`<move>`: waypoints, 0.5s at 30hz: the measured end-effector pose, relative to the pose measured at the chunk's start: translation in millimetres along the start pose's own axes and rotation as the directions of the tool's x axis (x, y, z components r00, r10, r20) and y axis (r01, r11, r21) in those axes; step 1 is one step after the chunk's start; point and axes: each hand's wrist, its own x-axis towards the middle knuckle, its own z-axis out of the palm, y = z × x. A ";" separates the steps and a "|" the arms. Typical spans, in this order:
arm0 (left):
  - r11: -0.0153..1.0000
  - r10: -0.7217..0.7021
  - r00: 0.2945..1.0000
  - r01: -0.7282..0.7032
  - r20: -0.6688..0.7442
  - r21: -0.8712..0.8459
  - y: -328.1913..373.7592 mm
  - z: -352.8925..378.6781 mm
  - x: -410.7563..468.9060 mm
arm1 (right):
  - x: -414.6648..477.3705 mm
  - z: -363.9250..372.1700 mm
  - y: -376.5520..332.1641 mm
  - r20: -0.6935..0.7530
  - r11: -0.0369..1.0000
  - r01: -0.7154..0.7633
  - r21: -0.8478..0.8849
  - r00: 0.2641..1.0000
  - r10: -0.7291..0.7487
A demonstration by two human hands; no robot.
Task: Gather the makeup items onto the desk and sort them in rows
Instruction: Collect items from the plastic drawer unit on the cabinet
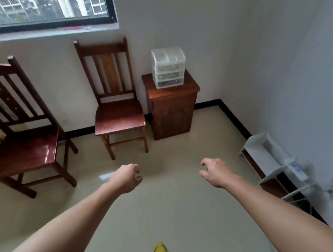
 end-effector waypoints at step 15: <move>0.998 0.044 0.999 -0.044 0.001 -0.048 107.6 -111.6 321.2 | 316.0 -133.0 34.3 -0.041 0.991 -0.016 0.134 0.999 0.022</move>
